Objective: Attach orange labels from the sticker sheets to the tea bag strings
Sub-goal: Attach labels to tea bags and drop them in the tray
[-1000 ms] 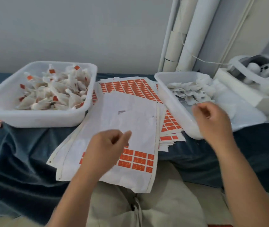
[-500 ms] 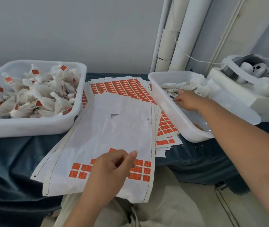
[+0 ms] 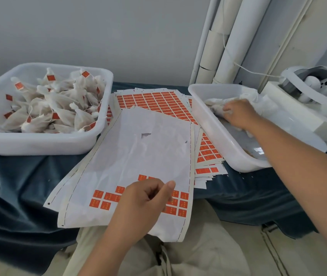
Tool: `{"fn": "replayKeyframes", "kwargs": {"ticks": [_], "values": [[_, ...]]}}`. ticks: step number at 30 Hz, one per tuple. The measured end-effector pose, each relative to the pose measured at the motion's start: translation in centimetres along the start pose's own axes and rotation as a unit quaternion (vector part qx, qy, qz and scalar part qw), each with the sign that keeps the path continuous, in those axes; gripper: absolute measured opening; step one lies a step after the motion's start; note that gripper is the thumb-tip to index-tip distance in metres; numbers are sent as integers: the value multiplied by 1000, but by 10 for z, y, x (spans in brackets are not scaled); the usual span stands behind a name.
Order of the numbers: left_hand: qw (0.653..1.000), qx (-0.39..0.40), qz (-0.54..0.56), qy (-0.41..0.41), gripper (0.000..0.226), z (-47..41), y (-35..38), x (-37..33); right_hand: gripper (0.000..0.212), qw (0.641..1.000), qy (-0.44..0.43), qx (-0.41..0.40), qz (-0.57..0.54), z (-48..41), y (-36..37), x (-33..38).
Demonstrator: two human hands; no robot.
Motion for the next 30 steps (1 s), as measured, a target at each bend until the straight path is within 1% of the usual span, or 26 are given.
{"fn": "replayKeyframes", "kwargs": {"ticks": [3, 5, 9, 13, 15, 16, 17, 20, 22, 23, 24, 25, 26, 27, 29, 30], "values": [[1000, 0, 4, 4, 49, 0, 0, 1, 14, 992, 33, -34, -114, 15, -33, -2], [1000, -2, 1, 4, 49, 0, 0, 2, 6, 985, 38, -47, -160, 30, -52, -2], [1000, -5, -7, 13, 49, 0, 1, 0, 14, 965, 15, -75, -252, 75, -89, 12], [999, -19, -9, 48, 48, 4, 3, -4, 24, 942, -78, -129, -301, 126, -121, 46], [996, -42, -5, 74, 40, 7, 0, -9, 27, 925, -120, -155, -327, 153, -131, 68], [995, -57, -1, 84, 38, 8, -1, -11, 28, 916, -137, -155, -343, 166, -133, 79], [993, -71, 5, 91, 42, 9, -3, -13, 30, 910, -152, -145, -358, 177, -131, 90], [989, -98, 25, 105, 75, 11, -6, -16, 32, 911, -192, -69, -357, 205, -115, 125], [990, -81, 65, 92, 94, 11, -8, -16, 30, 901, -228, -4, -368, 223, -96, 145], [992, -62, 83, 79, 95, 11, -8, -14, 29, 888, -242, 24, -391, 231, -88, 153], [993, -34, 92, 61, 88, 11, -7, -13, 30, 873, -247, 42, -419, 237, -80, 158], [994, -4, 98, 44, 72, 10, -5, -11, 29, 861, -243, 47, -444, 241, -74, 161], [994, 21, 102, 36, 52, 10, -2, -10, 30, 856, -229, 43, -462, 243, -68, 161], [993, 35, 102, 38, 38, 10, 1, -10, 30, 855, -208, 32, -474, 244, -63, 159], [994, 20, 80, 65, 39, 11, 3, -12, 24, 859, -157, 9, -486, 247, -55, 154], [995, 2, 70, 75, 39, 12, 2, -14, 17, 869, -134, -2, -477, 248, -50, 151]]}}
Point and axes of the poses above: each hand's wrist, its own z-axis away from the middle knuckle, its own y-axis out of the palm, x = y × z, the point moved 7 cm from there along -z, towards the middle knuckle, and after that the axes turned 7 degrees about z, right-handed, at the moved point
